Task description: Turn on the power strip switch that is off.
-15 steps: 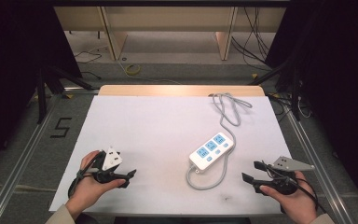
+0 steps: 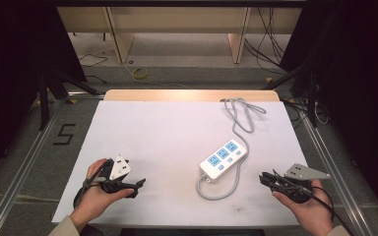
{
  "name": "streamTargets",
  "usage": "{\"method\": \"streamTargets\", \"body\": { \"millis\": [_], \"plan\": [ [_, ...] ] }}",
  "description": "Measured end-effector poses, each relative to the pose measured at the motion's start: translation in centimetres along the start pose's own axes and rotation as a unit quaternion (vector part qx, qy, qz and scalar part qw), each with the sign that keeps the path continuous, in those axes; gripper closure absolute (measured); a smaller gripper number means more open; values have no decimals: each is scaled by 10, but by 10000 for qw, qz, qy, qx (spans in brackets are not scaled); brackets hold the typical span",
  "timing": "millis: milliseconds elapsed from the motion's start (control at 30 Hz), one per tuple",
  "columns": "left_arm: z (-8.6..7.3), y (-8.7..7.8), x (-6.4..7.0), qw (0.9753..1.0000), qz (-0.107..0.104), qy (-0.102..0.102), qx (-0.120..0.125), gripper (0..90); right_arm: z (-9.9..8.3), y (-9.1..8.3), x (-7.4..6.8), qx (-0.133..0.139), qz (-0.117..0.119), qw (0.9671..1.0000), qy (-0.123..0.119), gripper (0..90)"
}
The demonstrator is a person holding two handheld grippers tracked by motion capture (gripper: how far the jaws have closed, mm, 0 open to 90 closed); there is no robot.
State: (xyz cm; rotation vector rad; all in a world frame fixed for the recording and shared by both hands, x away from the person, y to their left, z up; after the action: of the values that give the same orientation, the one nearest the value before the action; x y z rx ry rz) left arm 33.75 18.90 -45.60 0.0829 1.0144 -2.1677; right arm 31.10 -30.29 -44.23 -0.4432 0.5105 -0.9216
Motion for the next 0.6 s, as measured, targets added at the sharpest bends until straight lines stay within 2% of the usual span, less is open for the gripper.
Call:
{"method": "streamTargets", "body": {
  "millis": [33, 100, 433, 467, 600],
  "plan": [
    [0, 0, 0, 10000, -7, -8, 11, 167, 0, 0, 0, 0, 0, 10000, 0, 828],
    [0, 0, 0, 10000, -9, -13, 20, 167, 2, 0, -1, -29, -73, 10000, -57, 898],
    [1, 1, -1, 10000, 1, -53, 34, 168, 6, 2, -3, -187, -44, 9998, -32, 900],
    [1, 1, 0, 10000, -3, -54, 39, 167, 6, 5, -3, -279, -21, 9996, -6, 900],
    [1, 1, 0, 10000, -5, -44, 40, 167, 7, 9, -2, -364, -29, 9993, 25, 900]
  ]
}}
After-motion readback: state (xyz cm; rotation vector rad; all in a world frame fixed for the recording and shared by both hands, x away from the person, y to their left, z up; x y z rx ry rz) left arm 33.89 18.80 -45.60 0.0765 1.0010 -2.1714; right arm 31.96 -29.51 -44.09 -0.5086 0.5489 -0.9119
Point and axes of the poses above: each handheld gripper's, and its own axes: y roughly forward along the jaws, z roughly out of its top, x roughly to its right, the point moved 1 cm from there along y, roughly forward along the jaws, and after that the axes turned 13 degrees about y, right-handed, at the moved point
